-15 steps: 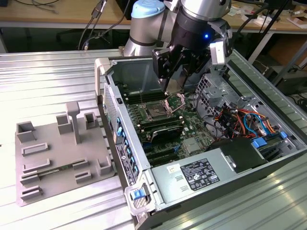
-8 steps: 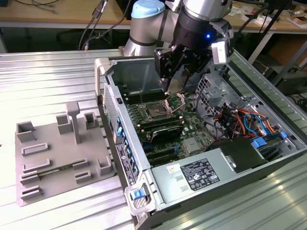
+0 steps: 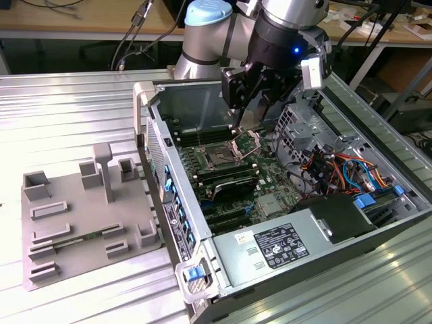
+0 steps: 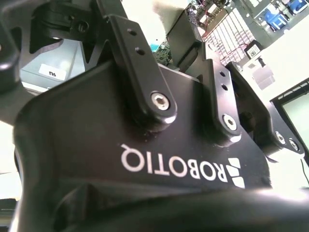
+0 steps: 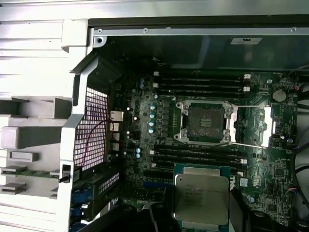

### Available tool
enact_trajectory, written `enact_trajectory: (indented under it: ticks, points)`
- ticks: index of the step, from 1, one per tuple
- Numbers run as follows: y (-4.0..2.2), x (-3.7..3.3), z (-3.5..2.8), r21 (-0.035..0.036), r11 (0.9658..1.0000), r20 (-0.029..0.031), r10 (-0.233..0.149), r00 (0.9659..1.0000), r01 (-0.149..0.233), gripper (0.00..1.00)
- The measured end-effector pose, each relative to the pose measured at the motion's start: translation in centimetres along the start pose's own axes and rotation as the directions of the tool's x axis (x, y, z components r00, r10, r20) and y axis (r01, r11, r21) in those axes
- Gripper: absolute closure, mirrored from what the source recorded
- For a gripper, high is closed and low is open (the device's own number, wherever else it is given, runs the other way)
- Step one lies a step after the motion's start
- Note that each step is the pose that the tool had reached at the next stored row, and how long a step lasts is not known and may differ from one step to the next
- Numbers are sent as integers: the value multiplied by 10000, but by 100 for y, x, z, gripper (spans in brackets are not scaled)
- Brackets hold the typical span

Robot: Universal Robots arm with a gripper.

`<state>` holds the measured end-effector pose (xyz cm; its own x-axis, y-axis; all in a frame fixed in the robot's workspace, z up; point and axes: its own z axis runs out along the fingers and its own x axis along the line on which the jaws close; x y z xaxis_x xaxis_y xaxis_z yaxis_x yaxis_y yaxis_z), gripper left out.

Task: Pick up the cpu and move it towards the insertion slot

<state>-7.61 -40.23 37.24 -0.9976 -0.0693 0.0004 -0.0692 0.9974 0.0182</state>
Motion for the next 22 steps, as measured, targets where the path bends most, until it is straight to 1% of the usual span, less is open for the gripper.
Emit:
enact_trajectory:
  ticks: [8, 11, 17, 22]
  points:
    - [26, -69, 8, 0, 10000, 0, 0, 10000, 0, 47]
    - [41, -110, 13, -1, 10000, 0, -1, 10000, 1, 47]
    - [53, -144, 17, 0, 10000, 0, -1, 10000, 1, 47]
    - [78, -170, 26, 0, 10000, 0, 0, 10000, 0, 47]
